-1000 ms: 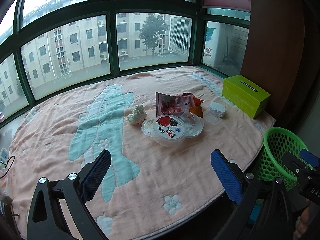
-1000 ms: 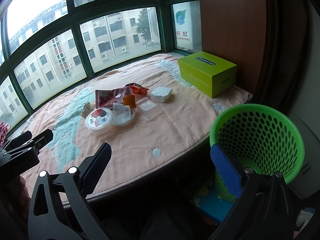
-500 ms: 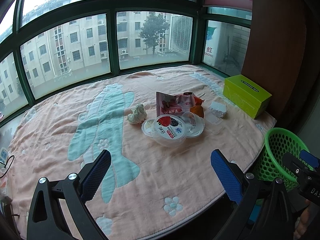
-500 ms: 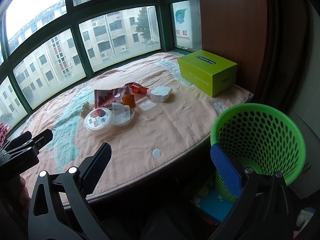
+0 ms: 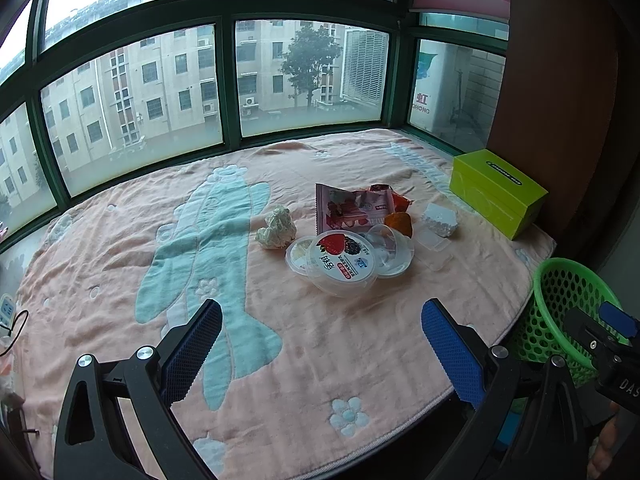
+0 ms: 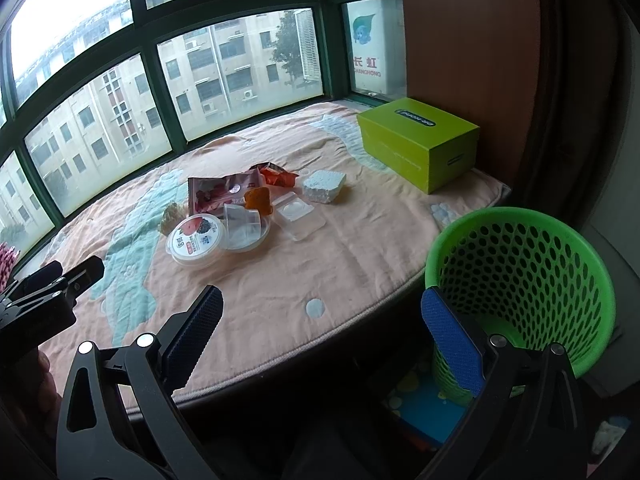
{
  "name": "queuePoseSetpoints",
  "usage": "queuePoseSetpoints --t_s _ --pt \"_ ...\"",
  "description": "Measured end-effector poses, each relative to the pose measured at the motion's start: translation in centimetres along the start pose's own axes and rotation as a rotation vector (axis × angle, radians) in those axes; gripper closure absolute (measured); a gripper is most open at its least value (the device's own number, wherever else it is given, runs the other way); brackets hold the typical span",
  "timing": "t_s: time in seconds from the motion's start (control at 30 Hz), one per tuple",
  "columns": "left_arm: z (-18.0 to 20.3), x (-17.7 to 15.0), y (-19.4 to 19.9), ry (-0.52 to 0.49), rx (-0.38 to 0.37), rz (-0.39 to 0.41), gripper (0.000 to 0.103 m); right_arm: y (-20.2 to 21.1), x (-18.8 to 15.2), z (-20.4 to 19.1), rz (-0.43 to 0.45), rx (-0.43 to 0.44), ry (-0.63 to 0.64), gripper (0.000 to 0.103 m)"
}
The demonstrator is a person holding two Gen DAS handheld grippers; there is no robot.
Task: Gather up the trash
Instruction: 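Move both tools toward the yogurt cup and clear plastic cup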
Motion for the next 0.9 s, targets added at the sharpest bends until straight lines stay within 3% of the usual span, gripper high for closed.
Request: queuePoseSetpoints --t_s 0.9 --pt "-4.0 2.4 -3.8 0.050 0.046 -0.040 0.006 -4.4 2.2 -2.3 -0.043 0.038 0.047 0.005"
Point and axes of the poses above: each gripper's, at about its wrist camera, not at the fingertips, and y roughly against the way its jaws point, z to its right, x to its top, the point moved 9 cm from there along -y, roughly the way its jaws point
